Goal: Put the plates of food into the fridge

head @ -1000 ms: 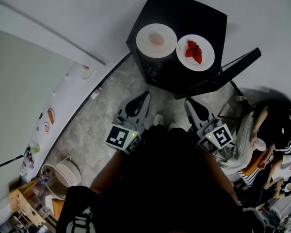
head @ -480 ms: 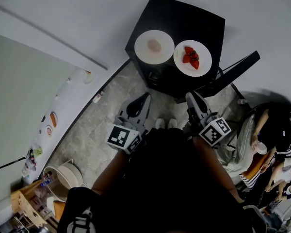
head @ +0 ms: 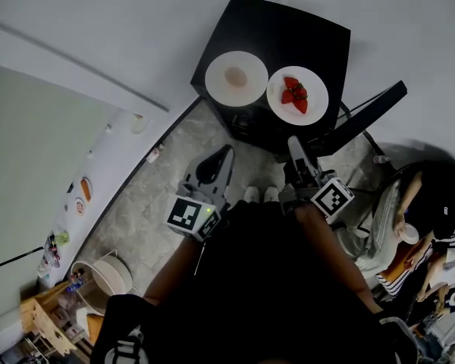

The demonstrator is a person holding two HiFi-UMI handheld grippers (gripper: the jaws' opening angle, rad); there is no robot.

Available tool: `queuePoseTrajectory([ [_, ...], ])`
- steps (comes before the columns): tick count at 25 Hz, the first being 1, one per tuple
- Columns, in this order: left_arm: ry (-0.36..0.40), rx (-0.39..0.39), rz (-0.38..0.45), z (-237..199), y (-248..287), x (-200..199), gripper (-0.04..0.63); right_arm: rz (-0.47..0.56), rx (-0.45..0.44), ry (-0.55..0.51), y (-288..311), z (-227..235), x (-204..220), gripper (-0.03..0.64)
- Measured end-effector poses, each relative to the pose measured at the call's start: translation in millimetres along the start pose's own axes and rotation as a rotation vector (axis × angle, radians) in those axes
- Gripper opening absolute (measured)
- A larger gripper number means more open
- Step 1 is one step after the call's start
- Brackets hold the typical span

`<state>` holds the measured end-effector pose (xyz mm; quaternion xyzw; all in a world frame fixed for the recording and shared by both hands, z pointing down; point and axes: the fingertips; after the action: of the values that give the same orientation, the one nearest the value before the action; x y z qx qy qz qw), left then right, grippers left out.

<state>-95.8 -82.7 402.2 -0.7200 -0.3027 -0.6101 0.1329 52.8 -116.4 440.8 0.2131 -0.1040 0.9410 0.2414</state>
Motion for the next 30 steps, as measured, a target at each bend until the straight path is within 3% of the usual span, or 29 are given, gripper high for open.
queuePoseTrajectory([
  [14,-0.011,0.007,-0.011,-9.8,21.1,-1.3,0.025,0.099,0.071,0.277,22.5,31.3,-10.3,0.133],
  [22,-0.003,0.012,-0.013,-8.8,26.8,-5.4,0.025,0.151,0.105,0.349,26.0,40.6,-18.1,0.132],
  [24,-0.003,0.008,-0.011,-9.0,26.9,-5.7,0.025,0.166,0.089,0.378,26.5,39.1,-19.4,0.119],
  [26,-0.011,0.003,-0.009,-9.3,25.9,-5.8,0.025,0.175,0.078,0.399,26.1,36.7,-20.8,0.061],
  [30,-0.019,-0.004,-0.011,-8.4,24.4,-4.5,0.025,0.176,0.082,0.436,24.8,38.1,-21.6,0.055],
])
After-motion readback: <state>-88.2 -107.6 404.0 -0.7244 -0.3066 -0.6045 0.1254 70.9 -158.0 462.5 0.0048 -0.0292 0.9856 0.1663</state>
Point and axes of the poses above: the fingertips, and each gripper's own axes: y forward along the fingers, z to its right, x out of its underside
